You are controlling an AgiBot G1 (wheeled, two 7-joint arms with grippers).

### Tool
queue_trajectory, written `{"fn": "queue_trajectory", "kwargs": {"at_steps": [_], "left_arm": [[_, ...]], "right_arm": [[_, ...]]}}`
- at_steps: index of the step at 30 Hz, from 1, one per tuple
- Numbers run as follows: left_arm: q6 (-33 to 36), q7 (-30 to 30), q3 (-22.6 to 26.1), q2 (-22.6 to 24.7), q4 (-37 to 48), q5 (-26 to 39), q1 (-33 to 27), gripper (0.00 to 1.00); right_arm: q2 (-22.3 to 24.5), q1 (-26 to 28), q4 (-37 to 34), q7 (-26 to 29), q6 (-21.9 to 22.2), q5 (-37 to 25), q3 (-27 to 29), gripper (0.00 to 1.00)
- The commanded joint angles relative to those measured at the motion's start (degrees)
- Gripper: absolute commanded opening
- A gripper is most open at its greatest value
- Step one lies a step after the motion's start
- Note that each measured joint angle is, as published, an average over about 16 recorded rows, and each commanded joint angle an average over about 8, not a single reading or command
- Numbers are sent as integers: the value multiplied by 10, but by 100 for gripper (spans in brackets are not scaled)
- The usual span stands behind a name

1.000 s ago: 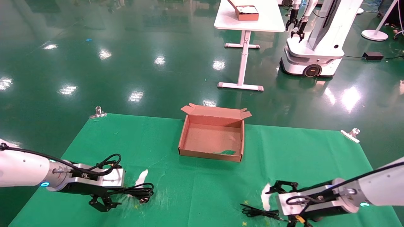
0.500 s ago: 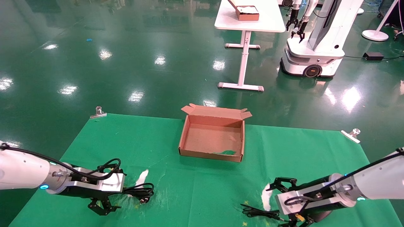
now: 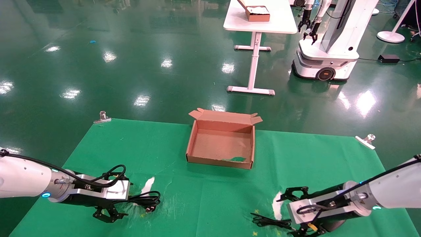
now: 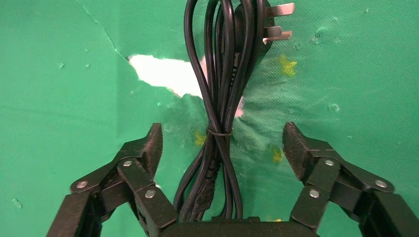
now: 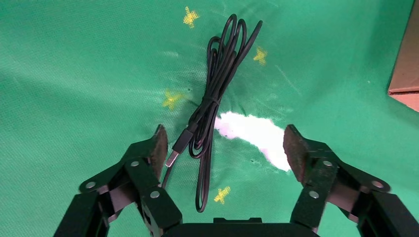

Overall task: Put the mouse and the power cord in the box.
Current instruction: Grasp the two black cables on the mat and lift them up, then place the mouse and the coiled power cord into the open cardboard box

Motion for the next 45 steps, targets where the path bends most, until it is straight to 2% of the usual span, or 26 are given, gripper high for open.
{"fn": "queue_trajectory", "kwargs": {"at_steps": [1, 35, 39, 45], "left_arm": [[0, -1, 0, 0, -1, 0, 0, 0], [7, -3, -6, -4, -2, -9, 3, 0], [28, -23, -24, -15, 13, -35, -3, 0], [80, -84, -89, -44, 51, -131, -31, 0]], "right_arm": [[1, -1, 1, 1, 0, 1, 0, 0], [5, 0, 7, 3, -6, 6, 4, 0], [22, 8, 2, 13, -17, 27, 19, 0], [85, 55, 0, 40, -38, 73, 52, 0]]}}
